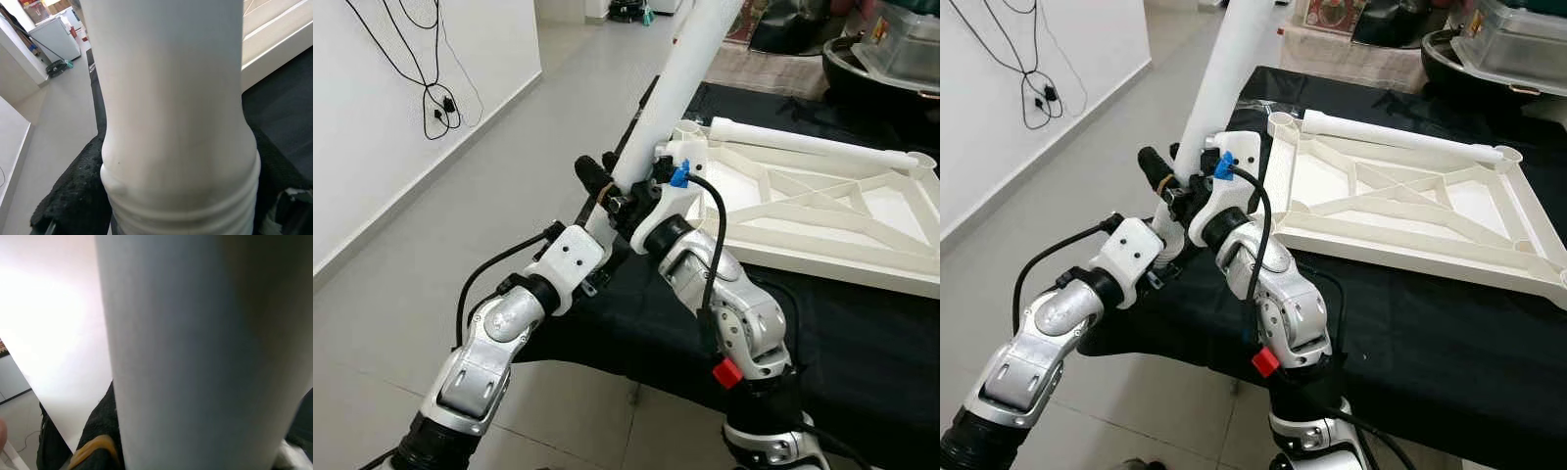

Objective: Building children table

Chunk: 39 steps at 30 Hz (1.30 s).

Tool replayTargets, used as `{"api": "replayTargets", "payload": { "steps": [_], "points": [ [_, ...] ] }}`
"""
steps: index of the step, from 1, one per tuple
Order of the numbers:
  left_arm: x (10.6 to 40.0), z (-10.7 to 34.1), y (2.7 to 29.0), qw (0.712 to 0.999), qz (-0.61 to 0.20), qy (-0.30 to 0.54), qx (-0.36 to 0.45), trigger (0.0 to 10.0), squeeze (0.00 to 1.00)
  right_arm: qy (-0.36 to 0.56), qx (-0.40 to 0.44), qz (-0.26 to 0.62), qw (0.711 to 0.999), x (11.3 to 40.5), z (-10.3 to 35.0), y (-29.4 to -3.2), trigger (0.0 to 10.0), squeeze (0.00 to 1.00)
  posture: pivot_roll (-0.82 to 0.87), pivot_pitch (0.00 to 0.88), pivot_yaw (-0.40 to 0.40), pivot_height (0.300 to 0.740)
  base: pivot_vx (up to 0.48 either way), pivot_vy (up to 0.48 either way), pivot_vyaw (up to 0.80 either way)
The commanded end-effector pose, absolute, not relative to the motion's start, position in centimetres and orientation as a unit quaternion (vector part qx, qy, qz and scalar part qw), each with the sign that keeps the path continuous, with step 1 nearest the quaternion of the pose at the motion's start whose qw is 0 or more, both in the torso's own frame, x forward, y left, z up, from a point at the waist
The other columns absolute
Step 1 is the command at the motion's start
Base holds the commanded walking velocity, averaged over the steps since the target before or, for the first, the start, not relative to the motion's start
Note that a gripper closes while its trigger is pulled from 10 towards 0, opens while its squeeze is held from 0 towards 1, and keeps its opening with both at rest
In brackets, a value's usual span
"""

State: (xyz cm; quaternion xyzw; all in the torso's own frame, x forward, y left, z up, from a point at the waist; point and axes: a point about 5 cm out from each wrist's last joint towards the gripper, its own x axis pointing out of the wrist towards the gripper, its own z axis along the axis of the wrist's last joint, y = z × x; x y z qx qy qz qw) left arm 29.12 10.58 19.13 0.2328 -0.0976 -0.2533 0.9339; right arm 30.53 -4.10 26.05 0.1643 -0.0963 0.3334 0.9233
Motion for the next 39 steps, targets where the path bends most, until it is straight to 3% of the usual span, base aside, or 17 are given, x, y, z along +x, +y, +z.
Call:
{"api": "replayTargets", "payload": {
  "steps": [1,5,6,7,8,16,17,18,19,22,24,31,34,39],
  "points": [
    [29.1,18.7,10.7,0.934,-0.251,-0.095,0.237,0.0,0.0,-0.096,0.167,0.342,0.92,30.2,26.1,-4.0,10.0,0.0,0.09,0.096,-0.043,0.74,0.0,0.0,0.0],
    [29.2,18.7,10.8,0.934,-0.247,-0.092,0.241,0.0,0.0,-0.103,0.158,0.337,0.922,30.3,26.2,-4.1,10.0,0.0,0.09,0.098,-0.045,0.74,0.0,0.0,0.0],
    [29.2,18.7,10.8,0.934,-0.246,-0.091,0.242,10.0,0.0,-0.108,0.156,0.329,0.925,30.5,26.2,-4.3,10.0,0.0,0.09,0.098,-0.045,0.74,0.0,0.0,0.0],
    [29.2,18.7,10.8,0.934,-0.246,-0.091,0.242,10.0,0.0,-0.108,0.156,0.329,0.925,30.5,26.2,-4.3,10.0,0.0,0.09,0.098,-0.045,0.74,0.0,0.0,0.0],
    [29.2,18.7,10.8,0.934,-0.246,-0.09,0.243,10.0,0.0,-0.117,0.147,0.323,0.927,30.8,26.1,-4.6,10.0,1.0,0.09,0.098,-0.045,0.74,0.0,0.0,0.0],
    [28.6,18.6,11.1,0.93,-0.26,-0.085,0.246,10.0,0.0,-0.128,0.124,0.315,0.932,31.5,25.9,-5.6,10.0,1.0,0.1,0.1,-0.043,0.74,0.0,0.0,0.0],
    [28.4,18.5,11.3,0.927,-0.264,-0.083,0.255,10.0,0.0,-0.134,0.121,0.322,0.93,31.7,25.9,-6.0,10.0,0.77,0.1,0.101,-0.042,0.74,0.0,0.0,0.0],
    [28.4,18.5,11.4,0.926,-0.265,-0.082,0.257,10.0,0.0,-0.135,0.123,0.325,0.928,31.8,25.9,-6.2,10.0,0.77,0.1,0.101,-0.041,0.74,0.0,0.0,0.0],
    [28.3,18.5,11.5,0.926,-0.266,-0.081,0.257,10.0,0.0,-0.136,0.127,0.337,0.923,31.8,25.9,-6.3,10.0,0.0,0.1,0.102,-0.041,0.74,0.0,0.0,0.0],
    [28.2,18.5,11.7,0.926,-0.269,-0.079,0.254,10.0,0.0,-0.133,0.134,0.371,0.909,31.7,25.9,-6.4,10.0,0.0,0.1,0.101,-0.04,0.74,0.0,0.0,0.0],
    [27.8,18.5,11.8,0.924,-0.283,-0.07,0.247,10.0,0.0,-0.107,0.146,0.45,0.874,31.6,25.6,-6.7,10.0,0.0,0.11,0.101,-0.037,0.74,0.0,0.0,0.0],
    [27.3,18.5,12.1,0.926,-0.295,-0.061,0.229,10.0,0.0,-0.076,0.158,0.543,0.821,31.4,25.3,-7.2,10.0,0.0,0.11,0.103,-0.038,0.74,0.0,0.0,0.0],
    [26.3,18.3,11.8,0.926,-0.324,-0.046,0.189,10.0,0.0,-0.072,0.146,0.597,0.785,31.2,25.1,-7.8,10.0,0.0,0.12,0.102,-0.034,0.74,0.0,0.0,0.0],
    [24.4,17.7,10.8,0.92,-0.37,-0.017,0.127,10.0,0.0,-0.068,0.128,0.63,0.763,32.0,24.9,-8.5,10.0,0.0,0.12,0.1,-0.028,0.74,0.0,0.0,0.0]
  ]
}}
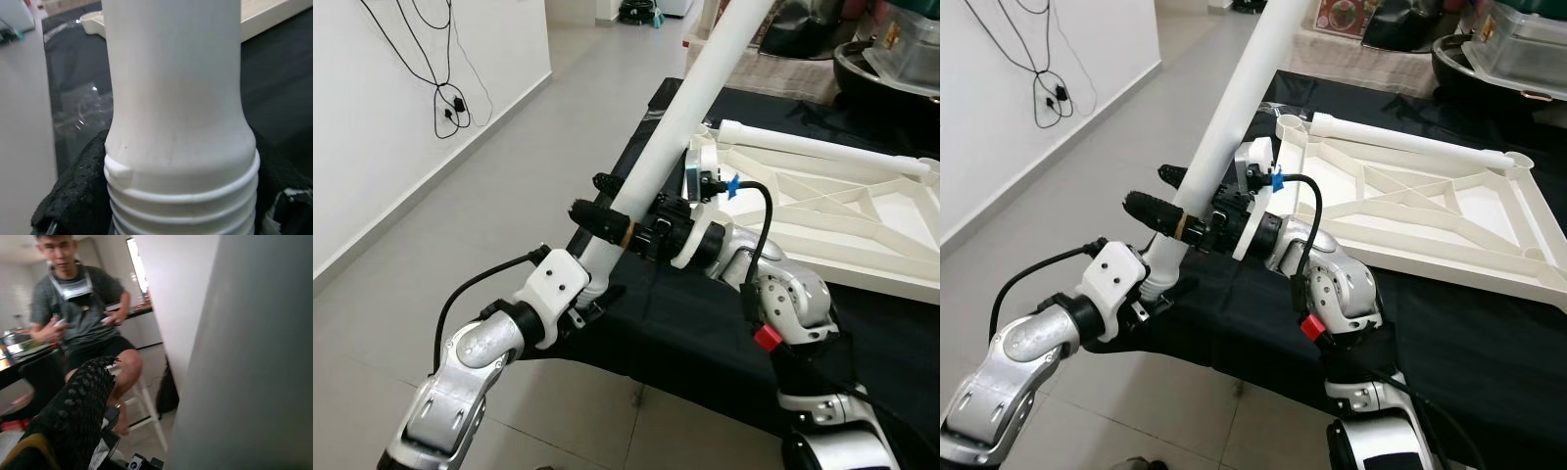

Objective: Building children table

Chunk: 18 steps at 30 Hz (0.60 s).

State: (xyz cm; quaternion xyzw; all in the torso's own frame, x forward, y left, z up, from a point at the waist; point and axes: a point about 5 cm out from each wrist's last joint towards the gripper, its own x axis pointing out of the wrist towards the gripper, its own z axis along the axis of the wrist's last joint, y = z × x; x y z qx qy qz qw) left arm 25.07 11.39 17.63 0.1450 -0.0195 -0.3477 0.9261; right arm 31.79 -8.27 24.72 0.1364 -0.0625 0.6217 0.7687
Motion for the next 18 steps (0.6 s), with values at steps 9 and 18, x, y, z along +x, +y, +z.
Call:
{"api": "replayTargets", "payload": {
  "steps": [9,18],
  "points": [
    [21.7,16.7,10.2,0.893,-0.442,0.039,0.075,10.0,0.0,-0.066,0.126,0.657,0.741,32.9,24.9,-9.1,10.0,0.0,0.13,0.092,-0.031,0.74,0.0,0.0,0.0],
    [20.4,16.5,10.5,0.873,-0.481,0.066,0.057,10.0,0.0,-0.041,0.136,0.722,0.677,31.8,24.5,-9.6,10.0,0.0,0.13,0.091,-0.031,0.74,0.0,0.0,0.0]
  ]
}}
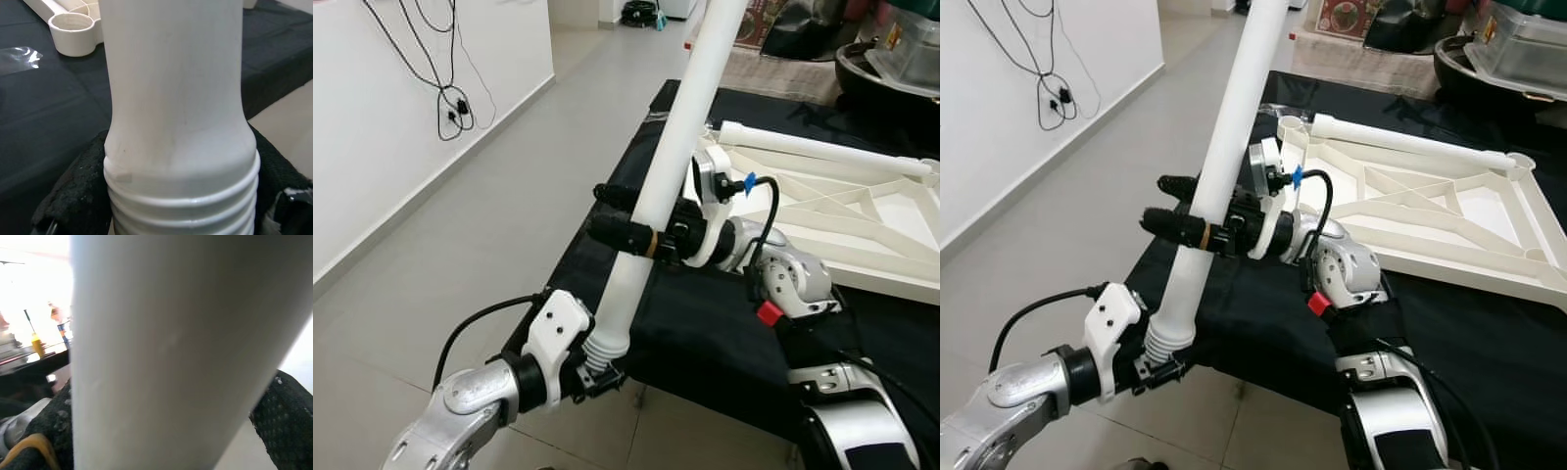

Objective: Building children table

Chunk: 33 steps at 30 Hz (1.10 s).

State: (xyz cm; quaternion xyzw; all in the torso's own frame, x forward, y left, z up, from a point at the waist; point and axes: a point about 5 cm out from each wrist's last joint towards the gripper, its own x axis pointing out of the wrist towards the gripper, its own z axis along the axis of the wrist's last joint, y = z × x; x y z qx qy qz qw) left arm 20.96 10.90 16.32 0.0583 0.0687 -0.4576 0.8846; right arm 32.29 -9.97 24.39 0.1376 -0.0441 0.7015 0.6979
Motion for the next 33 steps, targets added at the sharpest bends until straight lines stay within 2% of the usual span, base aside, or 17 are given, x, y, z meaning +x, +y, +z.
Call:
{"api": "replayTargets", "payload": {
  "steps": [1,9,33],
  "points": [
    [20.3,16.6,10.5,0.871,-0.484,0.067,0.054,10.0,0.0,-0.038,0.138,0.73,0.668,31.6,24.4,-9.5,10.0,0.0,0.13,0.09,-0.027,0.74,0.0,0.0,0.0],
    [19.6,16.9,10.0,0.858,-0.508,0.078,0.019,10.0,0.0,-0.026,0.142,0.757,0.637,30.9,23.6,-9.3,10.0,0.0,0.13,0.086,-0.026,0.74,0.0,0.0,0.0],
    [19.0,16.2,9.9,0.85,-0.517,0.099,0.015,10.0,0.0,-0.001,0.165,0.789,0.592,29.8,24.0,-8.8,10.0,0.0,0.12,0.103,-0.034,0.74,0.0,0.0,0.0]
  ]
}}
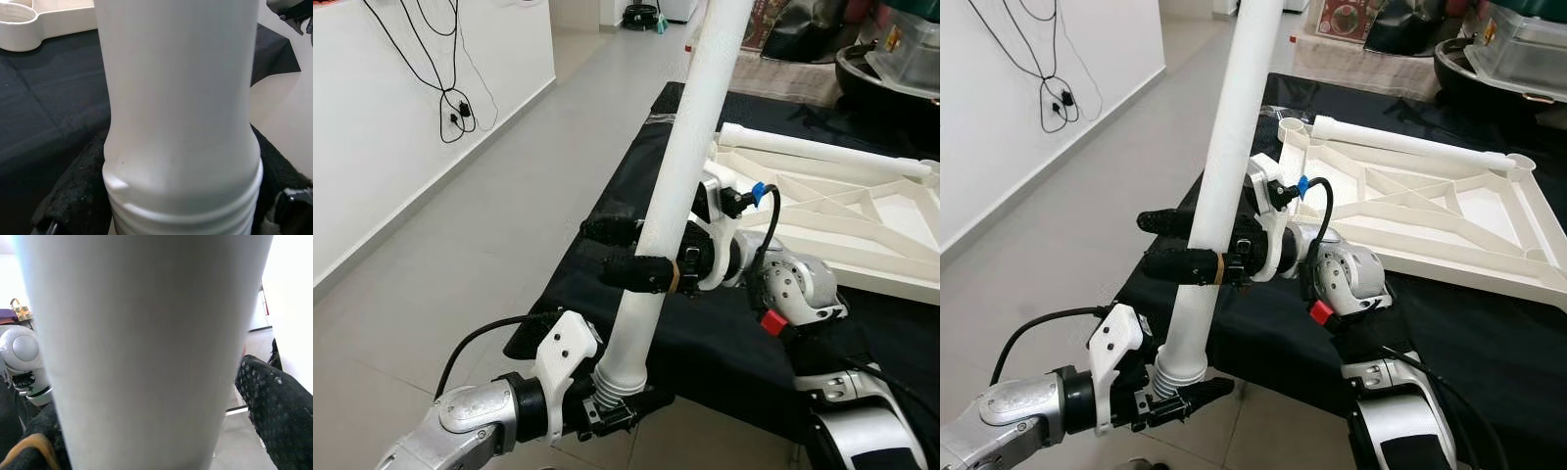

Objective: Building children table

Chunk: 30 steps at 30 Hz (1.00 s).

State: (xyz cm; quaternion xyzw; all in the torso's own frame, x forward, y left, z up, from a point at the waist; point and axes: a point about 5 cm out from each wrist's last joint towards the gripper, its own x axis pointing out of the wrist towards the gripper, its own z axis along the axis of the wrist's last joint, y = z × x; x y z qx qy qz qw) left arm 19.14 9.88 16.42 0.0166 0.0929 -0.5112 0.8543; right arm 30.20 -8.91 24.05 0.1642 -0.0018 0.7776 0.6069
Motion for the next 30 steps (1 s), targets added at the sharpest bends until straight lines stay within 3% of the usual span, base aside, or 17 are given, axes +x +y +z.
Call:
{"api": "replayTargets", "payload": {
  "steps": [1,7,8,9,11,12,30],
  "points": [
    [18.97,16.22,9.95,0.851,-0.516,0.099,0.015,10.0,0.0,-0.001,0.164,0.789,0.592,29.79,23.99,-8.81,10.0,0.0,0.12,0.103,-0.034,0.74,0.0,0.0,0.0],
    [18.96,16.1,10.12,0.852,-0.514,0.103,0.014,10.0,0.0,0.004,0.159,0.79,0.591,29.67,23.89,-8.87,10.0,0.0,0.12,0.106,-0.037,0.74,0.0,0.0,0.0],
    [19.03,16.09,10.19,0.854,-0.51,0.102,0.012,10.0,0.0,0.006,0.159,0.792,0.59,29.59,23.89,-8.88,9.8,0.0,0.12,0.108,-0.037,0.74,0.0,0.0,0.0],
    [19.06,16.07,10.23,0.855,-0.509,0.103,0.011,10.0,0.0,0.007,0.159,0.792,0.589,29.56,23.9,-8.88,8.9,0.0,0.12,0.108,-0.038,0.74,0.0,0.0,0.0],
    [19.07,16.05,10.25,0.855,-0.508,0.103,0.012,10.0,0.0,0.007,0.159,0.792,0.589,29.52,23.91,-8.87,8.9,0.0,0.12,0.108,-0.038,0.74,0.0,0.0,0.0],
    [19.07,16.04,10.28,0.855,-0.508,0.103,0.011,10.0,0.0,0.009,0.159,0.793,0.588,29.49,23.91,-8.87,0.0,0.0,0.12,0.108,-0.037,0.74,0.0,0.0,0.0],
    [18.97,15.82,10.29,0.856,-0.505,0.111,0.007,10.0,0.0,0.017,0.16,0.797,0.583,29.35,23.94,-8.92,0.0,0.0,0.12,0.108,-0.037,0.74,0.0,0.0,0.0]
  ]
}}
